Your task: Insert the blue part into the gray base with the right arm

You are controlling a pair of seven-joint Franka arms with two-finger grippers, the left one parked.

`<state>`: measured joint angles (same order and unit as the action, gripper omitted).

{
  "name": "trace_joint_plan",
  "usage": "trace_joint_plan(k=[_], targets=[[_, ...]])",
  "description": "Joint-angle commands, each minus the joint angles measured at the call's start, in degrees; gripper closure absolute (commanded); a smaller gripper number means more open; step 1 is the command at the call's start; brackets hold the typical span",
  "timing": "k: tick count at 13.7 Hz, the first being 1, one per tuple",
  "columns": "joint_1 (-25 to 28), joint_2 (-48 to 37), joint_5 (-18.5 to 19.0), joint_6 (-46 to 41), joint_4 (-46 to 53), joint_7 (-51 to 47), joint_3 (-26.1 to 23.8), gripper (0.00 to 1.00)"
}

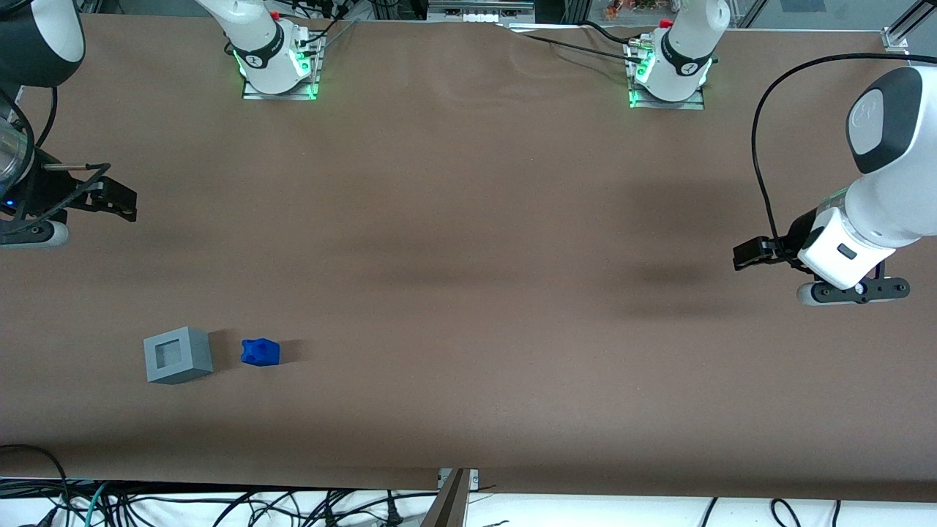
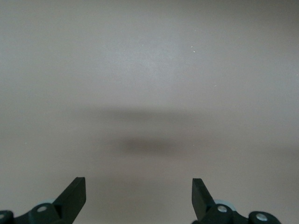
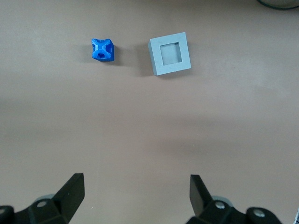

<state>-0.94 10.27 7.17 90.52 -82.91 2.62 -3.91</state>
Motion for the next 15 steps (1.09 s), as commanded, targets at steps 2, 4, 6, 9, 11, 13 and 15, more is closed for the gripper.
trace_joint_plan(k=[2,4,6,9,11,13,15], targets=[[-0.6,0.5,-1.0,-0.2,1.3,0.5,-0.1,0.0],[-0.6,0.5,-1.0,-0.2,1.3,0.5,-0.1,0.0],[-0.6,0.5,-1.0,-0.2,1.3,0.5,-0.1,0.0],[-0.6,0.5,-1.0,-0.2,1.3,0.6,-0.1,0.0],[-0.5,0.5,-1.0,-0.1,1.3,0.6,-0.2,0.0],[-0.3,1.7,-1.0,1.3,1.3,0.8,-0.4,0.0],[-0.4,1.8,-1.2,1.6,1.3,0.8,-0.4,0.0]])
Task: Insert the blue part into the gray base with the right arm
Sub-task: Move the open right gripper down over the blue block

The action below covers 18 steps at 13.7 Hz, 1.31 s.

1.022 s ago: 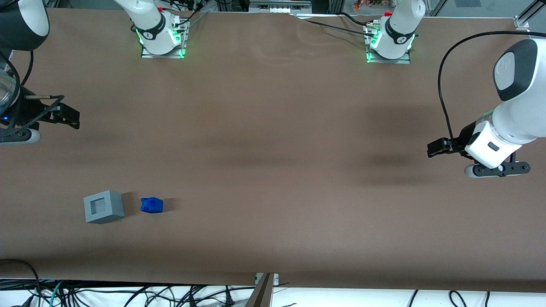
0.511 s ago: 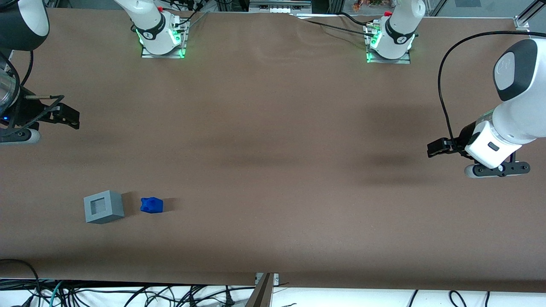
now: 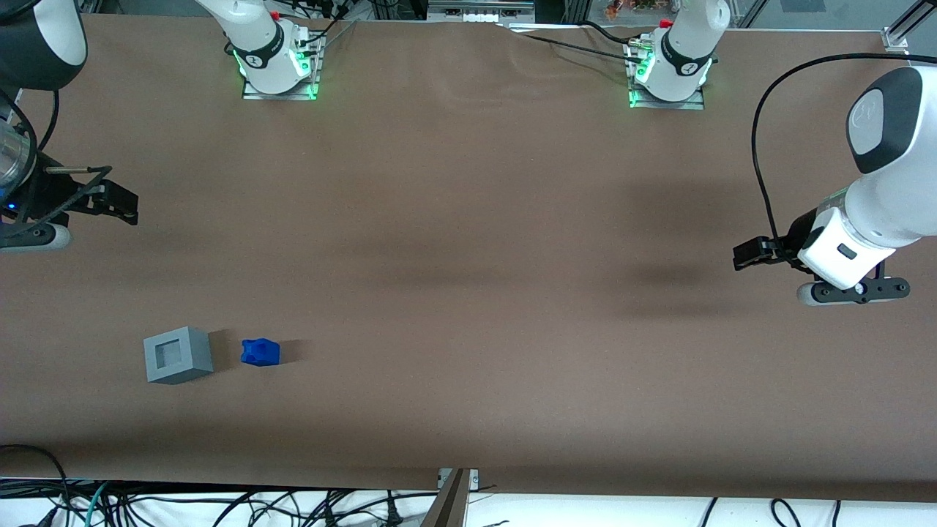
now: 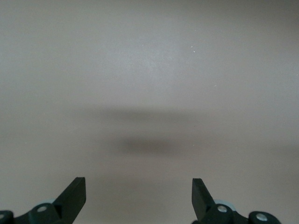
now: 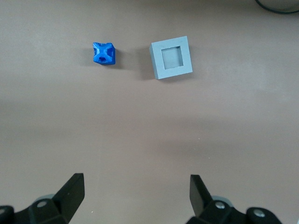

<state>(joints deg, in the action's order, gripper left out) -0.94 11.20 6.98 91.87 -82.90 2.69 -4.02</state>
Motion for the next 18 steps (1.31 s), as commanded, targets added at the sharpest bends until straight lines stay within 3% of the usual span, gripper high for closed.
trace_joint_plan(k=[1,6,9,12,18], targets=[[-0.4,1.6,-1.2,1.4,1.3,0.7,-0.3,0.0],[0.0,7.5,-1.4,8.8,0.9,0.7,-0.5,0.0],[0.1,13.6,-1.4,17.7,1.0,-0.2,-0.7,0.0],[1.0,19.5,-6.1,25.3,1.1,-0.4,-0.7,0.0],[3.6,28.1,-6.2,37.2,1.1,-1.5,-0.5,0.01]])
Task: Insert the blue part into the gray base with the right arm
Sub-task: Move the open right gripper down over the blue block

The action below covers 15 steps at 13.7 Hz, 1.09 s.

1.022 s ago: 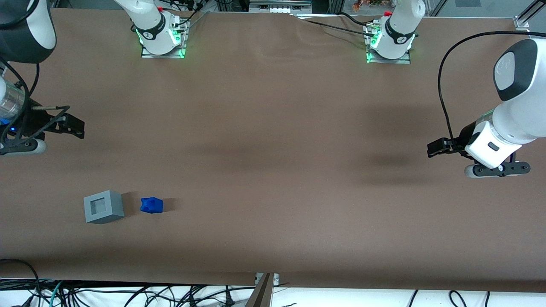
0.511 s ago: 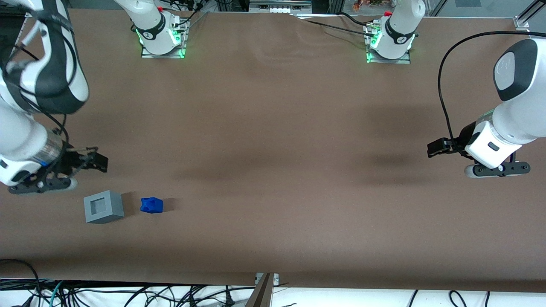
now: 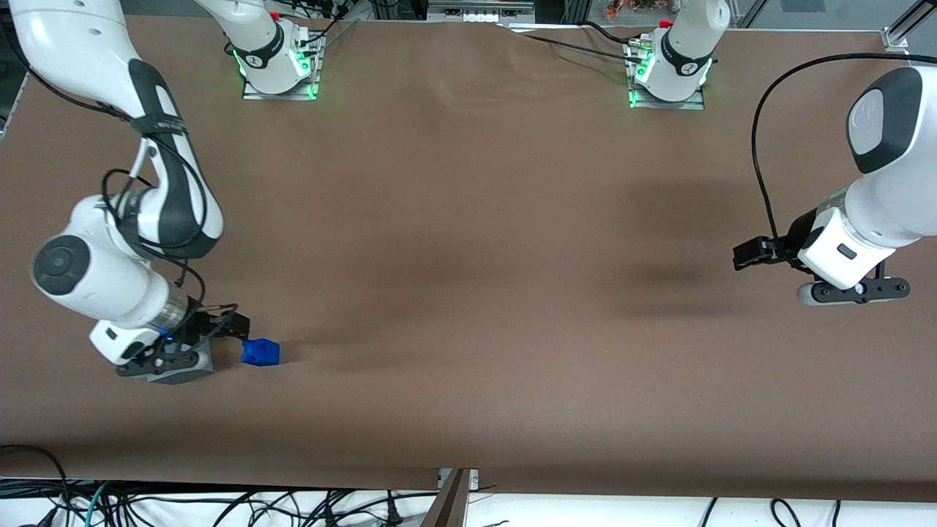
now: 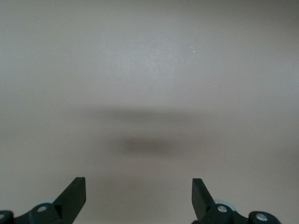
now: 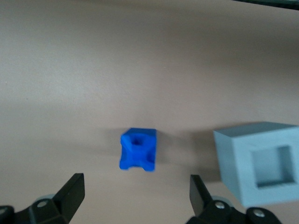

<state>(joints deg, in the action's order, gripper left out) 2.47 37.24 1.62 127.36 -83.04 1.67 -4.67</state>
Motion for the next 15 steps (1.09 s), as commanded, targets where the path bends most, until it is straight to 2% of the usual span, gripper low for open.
trace_joint_plan(k=[1,12,13,14,15], targets=[[0.2,2.9,-0.8,2.3,1.2,-0.5,0.1,0.01],[0.2,7.7,-0.5,6.5,0.8,-2.2,0.2,0.02],[0.2,7.7,-0.5,6.5,0.8,-1.9,0.2,0.17],[0.2,7.7,-0.5,6.5,0.8,-1.8,0.2,0.4],[0.2,7.6,-0.4,6.5,0.9,-1.6,0.2,0.58]])
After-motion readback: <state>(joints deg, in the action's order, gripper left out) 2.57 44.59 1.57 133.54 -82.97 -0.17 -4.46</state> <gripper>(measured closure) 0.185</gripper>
